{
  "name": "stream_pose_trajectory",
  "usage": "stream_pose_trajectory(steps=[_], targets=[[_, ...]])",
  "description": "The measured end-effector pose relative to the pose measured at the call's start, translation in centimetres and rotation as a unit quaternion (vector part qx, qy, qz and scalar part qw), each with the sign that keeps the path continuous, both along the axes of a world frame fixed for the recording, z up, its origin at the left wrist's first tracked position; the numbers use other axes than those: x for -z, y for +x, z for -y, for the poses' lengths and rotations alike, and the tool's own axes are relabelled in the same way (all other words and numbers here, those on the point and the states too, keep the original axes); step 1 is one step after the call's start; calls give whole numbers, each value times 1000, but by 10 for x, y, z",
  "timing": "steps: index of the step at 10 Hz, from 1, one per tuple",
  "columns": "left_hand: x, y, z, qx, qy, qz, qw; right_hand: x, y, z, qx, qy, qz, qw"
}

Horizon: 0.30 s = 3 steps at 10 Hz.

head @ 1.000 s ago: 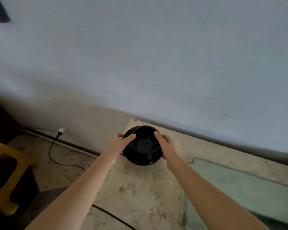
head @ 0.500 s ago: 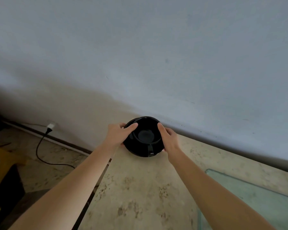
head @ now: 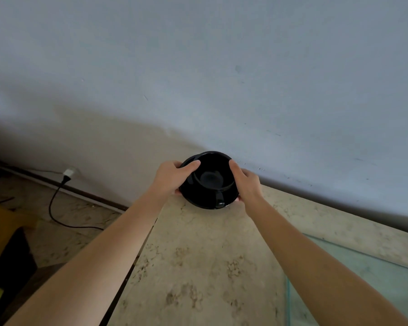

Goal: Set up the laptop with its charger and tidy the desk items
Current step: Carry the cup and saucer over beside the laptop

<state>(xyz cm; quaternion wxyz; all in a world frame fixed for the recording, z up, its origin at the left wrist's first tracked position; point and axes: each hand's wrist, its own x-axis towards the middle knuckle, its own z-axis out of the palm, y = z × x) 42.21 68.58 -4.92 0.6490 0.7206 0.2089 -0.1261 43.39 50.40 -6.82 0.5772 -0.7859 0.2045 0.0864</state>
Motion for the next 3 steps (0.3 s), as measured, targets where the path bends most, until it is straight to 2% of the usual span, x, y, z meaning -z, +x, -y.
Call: stream_pose_trajectory(steps=[2,3], targets=[[-7,-4,2,4,-30,-8,999,-10,0,1,-15,2,-25,1000],[-12,-12,0,18,29,28,999,-24,-4,1,-27,-13,-42,999]])
